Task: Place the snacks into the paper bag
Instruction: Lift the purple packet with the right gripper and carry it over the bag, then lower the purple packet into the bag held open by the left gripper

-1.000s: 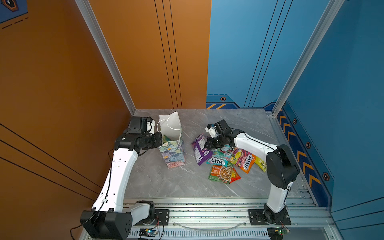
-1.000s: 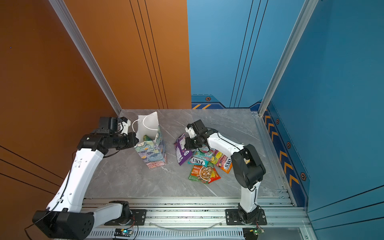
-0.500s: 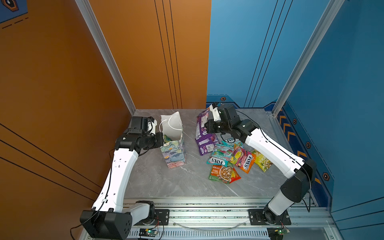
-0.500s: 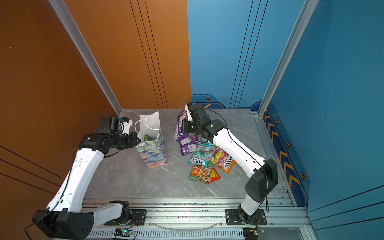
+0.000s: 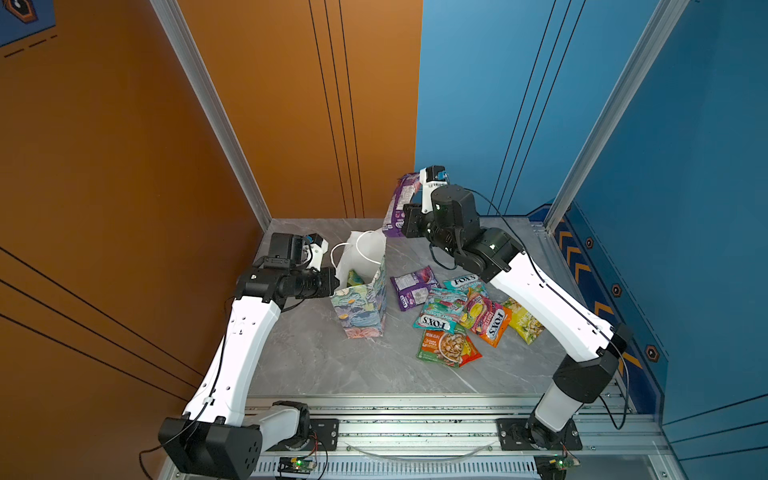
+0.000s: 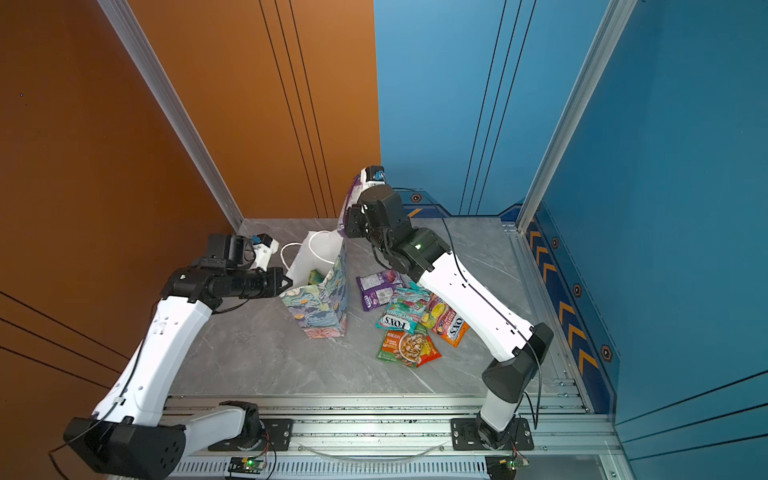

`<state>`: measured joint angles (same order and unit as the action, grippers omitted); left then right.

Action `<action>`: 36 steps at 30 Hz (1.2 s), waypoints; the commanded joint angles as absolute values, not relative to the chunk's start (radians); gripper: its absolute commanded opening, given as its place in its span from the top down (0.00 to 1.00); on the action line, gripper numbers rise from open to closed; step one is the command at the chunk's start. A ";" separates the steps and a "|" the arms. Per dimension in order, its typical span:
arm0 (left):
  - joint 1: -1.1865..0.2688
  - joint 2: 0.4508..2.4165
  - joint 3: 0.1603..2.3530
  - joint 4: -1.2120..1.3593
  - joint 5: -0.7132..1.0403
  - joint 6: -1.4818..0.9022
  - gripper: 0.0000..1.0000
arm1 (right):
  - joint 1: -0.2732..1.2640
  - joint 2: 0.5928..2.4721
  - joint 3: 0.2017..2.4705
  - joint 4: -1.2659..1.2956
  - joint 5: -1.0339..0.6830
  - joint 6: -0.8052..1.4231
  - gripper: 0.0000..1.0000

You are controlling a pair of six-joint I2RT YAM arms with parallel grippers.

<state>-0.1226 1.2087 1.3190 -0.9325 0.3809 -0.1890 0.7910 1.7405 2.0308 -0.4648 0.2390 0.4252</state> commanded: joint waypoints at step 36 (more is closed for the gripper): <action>-0.232 1.193 1.357 -0.884 0.162 -0.298 1.00 | 0.897 1.733 2.075 -0.636 0.281 0.351 1.00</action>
